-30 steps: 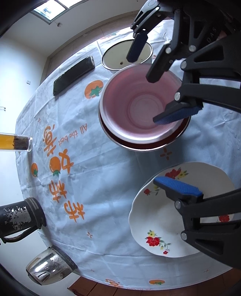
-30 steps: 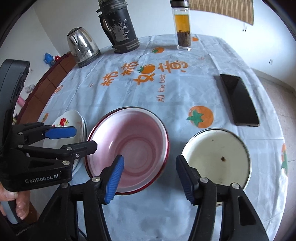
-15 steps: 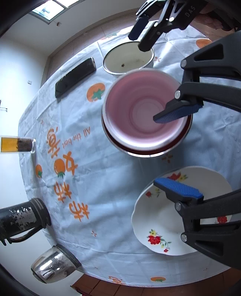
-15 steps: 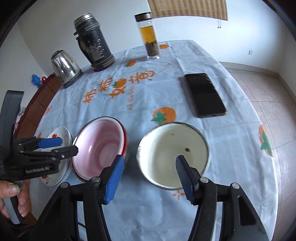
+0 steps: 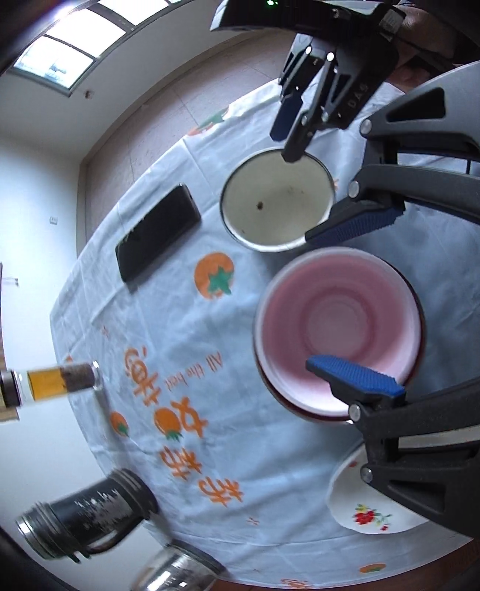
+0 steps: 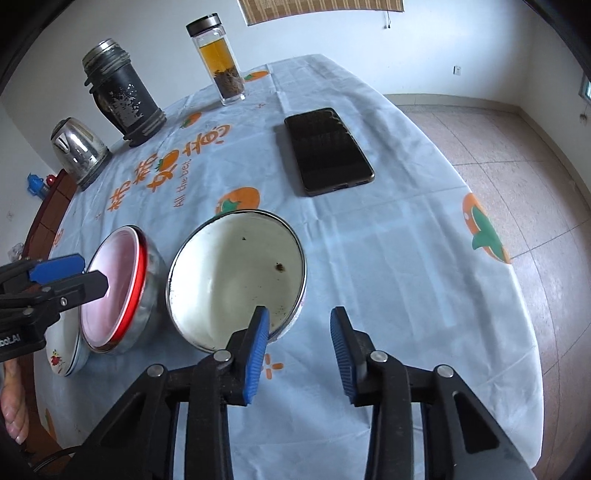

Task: Organize plates and bowls
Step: 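Move both tools to the white enamel bowl rim from opposite sides, then close both grippers on opposite rims of the white enamel bowl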

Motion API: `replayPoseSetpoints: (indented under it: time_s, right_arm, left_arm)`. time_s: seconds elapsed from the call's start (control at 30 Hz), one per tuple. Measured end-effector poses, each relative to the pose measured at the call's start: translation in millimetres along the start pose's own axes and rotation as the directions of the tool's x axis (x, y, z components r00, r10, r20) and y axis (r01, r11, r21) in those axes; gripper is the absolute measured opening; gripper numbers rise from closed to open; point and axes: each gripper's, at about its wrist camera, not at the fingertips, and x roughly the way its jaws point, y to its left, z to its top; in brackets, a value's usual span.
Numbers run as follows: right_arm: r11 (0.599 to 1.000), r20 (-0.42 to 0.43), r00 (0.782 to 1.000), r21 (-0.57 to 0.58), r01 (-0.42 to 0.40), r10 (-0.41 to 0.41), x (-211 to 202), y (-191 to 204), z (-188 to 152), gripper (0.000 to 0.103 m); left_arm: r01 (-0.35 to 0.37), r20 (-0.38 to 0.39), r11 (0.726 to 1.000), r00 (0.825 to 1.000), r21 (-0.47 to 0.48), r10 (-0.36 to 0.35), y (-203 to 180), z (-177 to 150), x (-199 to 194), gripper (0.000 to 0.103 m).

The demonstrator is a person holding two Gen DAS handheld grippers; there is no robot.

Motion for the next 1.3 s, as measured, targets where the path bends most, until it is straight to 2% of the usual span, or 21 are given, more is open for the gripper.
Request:
replayPoseSetpoints:
  time_s: [0.07, 0.13, 0.2, 0.27, 0.43, 0.5, 0.57, 0.63, 0.9, 1.1, 1.3]
  right_arm:
    - [1.000, -0.004, 1.000, -0.007, -0.008, 0.008, 2.5, 0.7, 1.9, 0.029]
    - [1.000, -0.013, 1.000, -0.017, -0.020, 0.020, 5.4, 2.9, 3.6, 0.025]
    - [1.000, -0.020, 1.000, -0.022, -0.018, 0.017, 7.8, 3.4, 4.7, 0.019]
    - [1.000, -0.022, 1.000, -0.019, -0.021, 0.021, 8.8, 2.1, 5.2, 0.018]
    - [0.999, -0.022, 0.999, -0.015, -0.031, 0.030, 10.4, -0.6, 6.1, 0.018]
    - [0.999, -0.023, 0.999, -0.015, -0.034, 0.033, 11.1, -0.7, 5.6, 0.018]
    - [0.999, -0.025, 0.999, -0.015, -0.039, 0.039, 12.4, -0.7, 5.0, 0.018]
    - [0.999, -0.028, 0.999, -0.011, -0.045, 0.045, 13.9, -1.9, 4.0, 0.014]
    - [0.997, -0.017, 0.997, 0.021, -0.070, 0.070, 4.4, -5.9, 5.0, 0.012]
    - [0.999, 0.001, 0.999, -0.001, -0.052, 0.052, -15.9, -2.1, 14.3, 0.012]
    - [0.999, 0.033, 0.999, -0.013, -0.033, 0.033, -32.1, -0.7, 16.9, 0.012]
  left_arm:
    - [0.012, -0.005, 1.000, 1.000, 0.023, -0.011, -8.0, 8.8, 2.7, 0.052]
    - [0.054, -0.027, 0.997, 0.998, 0.048, -0.053, -17.4, 19.2, 8.7, 0.038]
    - [0.066, -0.040, 0.995, 0.997, 0.069, -0.064, -24.2, 25.7, 13.2, 0.029]
    - [0.070, -0.057, 0.992, 0.996, 0.102, -0.065, -30.9, 33.1, 20.9, 0.023]
    - [0.096, -0.163, 0.986, 0.984, 0.133, -0.074, -41.1, 41.7, 47.9, 0.022]
    - [0.081, -0.189, 0.986, 0.981, 0.143, -0.053, -43.9, 40.1, 55.3, 0.022]
    - [0.071, -0.202, 0.985, 0.979, 0.155, -0.039, -46.8, 37.8, 60.8, 0.019]
    - [0.058, -0.212, 0.985, 0.977, 0.162, -0.023, -48.8, 36.9, 65.9, 0.010]
    - [0.062, -0.206, 0.990, 0.978, 0.130, -0.034, -48.0, 33.4, 60.2, 0.008]
    - [0.077, -0.177, 0.992, 0.983, 0.096, -0.059, -47.2, 34.1, 40.5, 0.008]
    - [0.115, -0.176, 0.991, 0.979, 0.062, -0.103, -48.8, 26.1, 26.7, 0.008]
